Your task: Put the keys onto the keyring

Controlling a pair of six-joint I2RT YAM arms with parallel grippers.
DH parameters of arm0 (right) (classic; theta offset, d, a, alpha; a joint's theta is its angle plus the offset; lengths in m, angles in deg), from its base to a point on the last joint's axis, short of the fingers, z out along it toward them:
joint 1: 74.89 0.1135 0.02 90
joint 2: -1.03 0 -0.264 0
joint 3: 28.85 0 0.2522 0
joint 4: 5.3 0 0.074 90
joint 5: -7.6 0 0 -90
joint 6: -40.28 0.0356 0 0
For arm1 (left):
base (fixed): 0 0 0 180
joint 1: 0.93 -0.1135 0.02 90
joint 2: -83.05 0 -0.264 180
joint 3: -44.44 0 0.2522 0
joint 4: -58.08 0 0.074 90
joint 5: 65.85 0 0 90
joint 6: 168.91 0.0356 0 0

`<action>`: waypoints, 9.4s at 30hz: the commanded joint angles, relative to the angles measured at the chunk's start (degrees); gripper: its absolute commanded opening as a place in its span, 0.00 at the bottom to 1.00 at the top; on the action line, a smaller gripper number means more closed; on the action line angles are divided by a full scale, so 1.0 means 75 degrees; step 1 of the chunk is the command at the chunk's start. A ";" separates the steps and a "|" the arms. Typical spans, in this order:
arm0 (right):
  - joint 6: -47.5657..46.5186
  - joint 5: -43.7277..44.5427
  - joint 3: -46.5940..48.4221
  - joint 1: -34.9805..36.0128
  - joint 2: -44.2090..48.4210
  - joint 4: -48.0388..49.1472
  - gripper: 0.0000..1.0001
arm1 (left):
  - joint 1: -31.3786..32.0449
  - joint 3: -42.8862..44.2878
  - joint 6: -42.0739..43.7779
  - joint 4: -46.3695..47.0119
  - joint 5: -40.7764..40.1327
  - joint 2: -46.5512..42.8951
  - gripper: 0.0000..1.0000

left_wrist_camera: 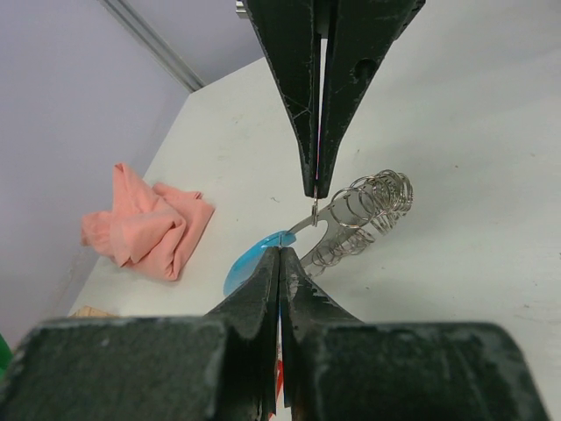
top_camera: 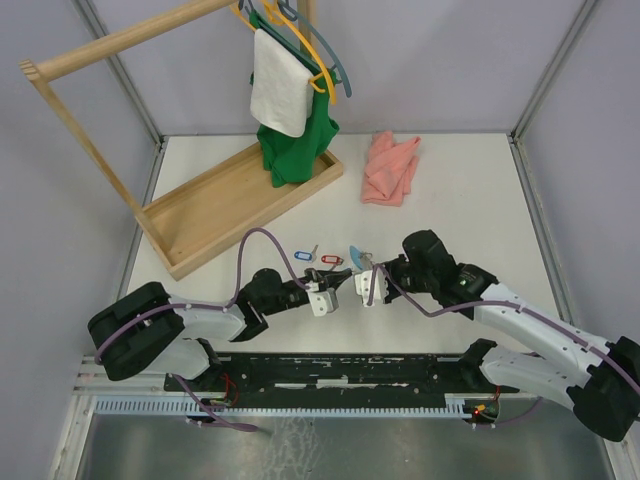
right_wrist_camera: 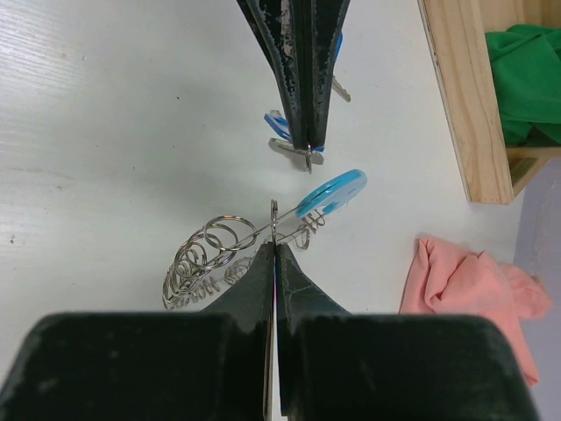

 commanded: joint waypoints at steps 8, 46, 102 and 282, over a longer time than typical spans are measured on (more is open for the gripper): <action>0.0061 -0.0038 -0.0140 -0.0023 0.0263 0.0697 0.01 | -0.0006 0.0336 0.0354 -0.0604 0.0350 -0.0282 0.03; -0.0068 0.0138 -0.0235 -0.0018 0.0332 0.0845 0.01 | -0.0008 0.0513 0.0044 -0.0021 0.0434 0.0111 0.03; -0.0077 0.0186 -0.0249 -0.0019 0.0371 0.0904 0.01 | -0.0001 0.0692 -0.0032 -0.0336 0.0521 0.0129 0.03; -0.1849 -0.0008 0.0808 0.0458 -0.0644 -0.0362 0.01 | 0.0063 0.1093 -0.0787 -0.0388 0.1175 0.0530 0.03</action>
